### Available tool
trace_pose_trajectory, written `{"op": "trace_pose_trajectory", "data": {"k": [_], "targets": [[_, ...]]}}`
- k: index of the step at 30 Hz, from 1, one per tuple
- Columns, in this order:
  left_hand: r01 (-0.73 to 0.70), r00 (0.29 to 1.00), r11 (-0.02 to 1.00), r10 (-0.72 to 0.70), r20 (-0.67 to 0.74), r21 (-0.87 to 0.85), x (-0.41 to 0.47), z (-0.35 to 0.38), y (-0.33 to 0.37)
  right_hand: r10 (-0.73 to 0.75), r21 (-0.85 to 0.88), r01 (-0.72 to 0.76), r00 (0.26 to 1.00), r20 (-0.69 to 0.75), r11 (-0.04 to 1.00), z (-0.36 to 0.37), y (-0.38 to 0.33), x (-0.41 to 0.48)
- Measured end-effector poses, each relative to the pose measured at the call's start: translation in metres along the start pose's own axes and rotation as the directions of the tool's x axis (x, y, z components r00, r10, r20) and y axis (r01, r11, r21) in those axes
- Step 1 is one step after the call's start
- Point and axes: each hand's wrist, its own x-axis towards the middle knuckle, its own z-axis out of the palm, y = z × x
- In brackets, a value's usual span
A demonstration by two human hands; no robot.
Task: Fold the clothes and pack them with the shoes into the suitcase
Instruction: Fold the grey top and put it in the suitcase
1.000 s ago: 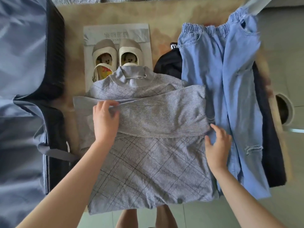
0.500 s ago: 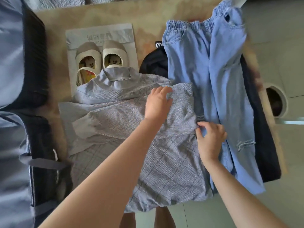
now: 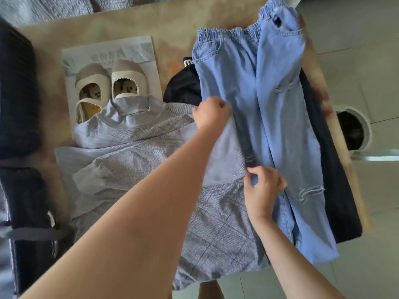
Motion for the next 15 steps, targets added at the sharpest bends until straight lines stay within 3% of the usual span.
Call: {"op": "trace_pose_trajectory", "data": {"k": [3,9,12,15], "targets": [[0.112,0.990,0.959,-0.132,-0.058,-0.260,0.011,-0.005,0.004,-0.008,-0.038,0.007,1.000,-0.008,0.999,-0.006,0.014,-0.003],[0.021,1.000,0.967,-0.018,0.013,-0.255,0.016,0.006,0.000,-0.092,-0.138,0.105,0.991,0.099,0.985,-0.009,0.013,-0.002],[-0.135,0.991,0.982,0.133,-0.026,-0.132,0.014,0.008,-0.005,-0.187,-0.152,0.220,0.961,0.203,0.964,-0.014,0.004,-0.007],[-0.397,0.899,0.914,0.405,-0.165,0.081,-0.004,-0.002,-0.011,-0.351,-0.116,0.412,0.869,0.349,0.904,-0.015,0.002,-0.017]]}}
